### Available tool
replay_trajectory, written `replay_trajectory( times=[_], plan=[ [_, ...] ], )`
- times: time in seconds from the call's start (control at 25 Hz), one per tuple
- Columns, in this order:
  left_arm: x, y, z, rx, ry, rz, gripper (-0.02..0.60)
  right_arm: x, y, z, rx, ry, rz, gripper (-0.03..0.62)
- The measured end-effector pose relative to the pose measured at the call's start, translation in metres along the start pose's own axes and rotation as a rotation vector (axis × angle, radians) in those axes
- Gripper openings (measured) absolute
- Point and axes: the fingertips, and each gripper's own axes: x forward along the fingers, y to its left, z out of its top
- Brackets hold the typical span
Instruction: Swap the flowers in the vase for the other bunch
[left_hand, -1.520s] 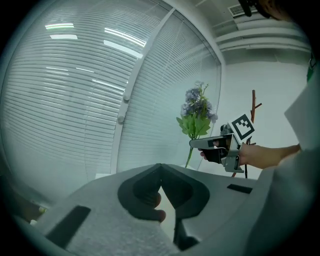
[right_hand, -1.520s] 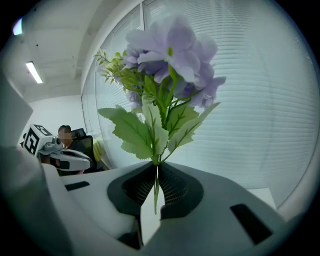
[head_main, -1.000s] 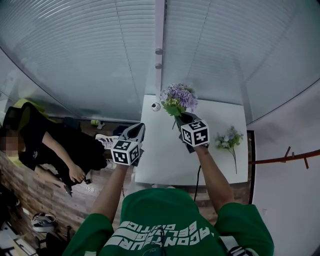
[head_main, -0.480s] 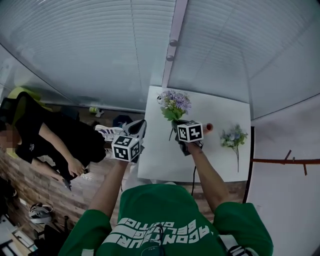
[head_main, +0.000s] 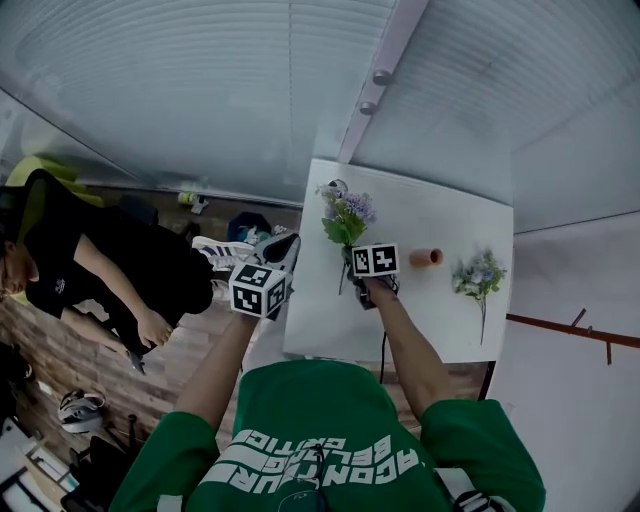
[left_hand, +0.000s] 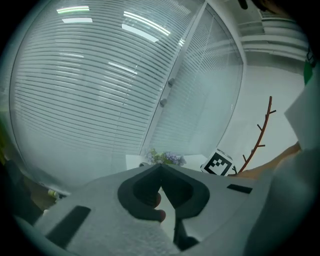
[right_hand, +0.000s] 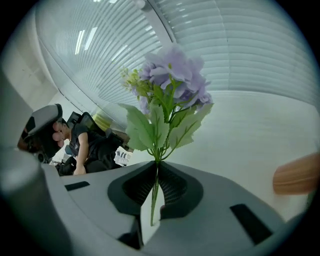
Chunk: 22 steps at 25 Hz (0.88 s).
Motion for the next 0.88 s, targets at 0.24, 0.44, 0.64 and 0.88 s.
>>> replay_trajectory(
  times=[0.24,0.44,0.64,0.88],
  plan=[
    [0.006,0.016,-0.008,-0.013,0.034,0.0,0.009,0.03,-0.013,-0.02,0.091,0.065,-0.022,0.026],
    [0.012,0.022,-0.013,-0.018,0.055,-0.005,0.008,0.041,-0.016,-0.027,0.118,0.085,-0.023,0.026],
    [0.016,0.019,-0.012,-0.012,0.064,-0.011,0.009,0.04,-0.013,-0.023,0.109,0.071,-0.015,0.029],
    [0.015,0.007,-0.006,0.008,0.053,-0.017,0.008,0.031,-0.013,-0.02,0.109,0.02,-0.009,0.032]
  ],
)
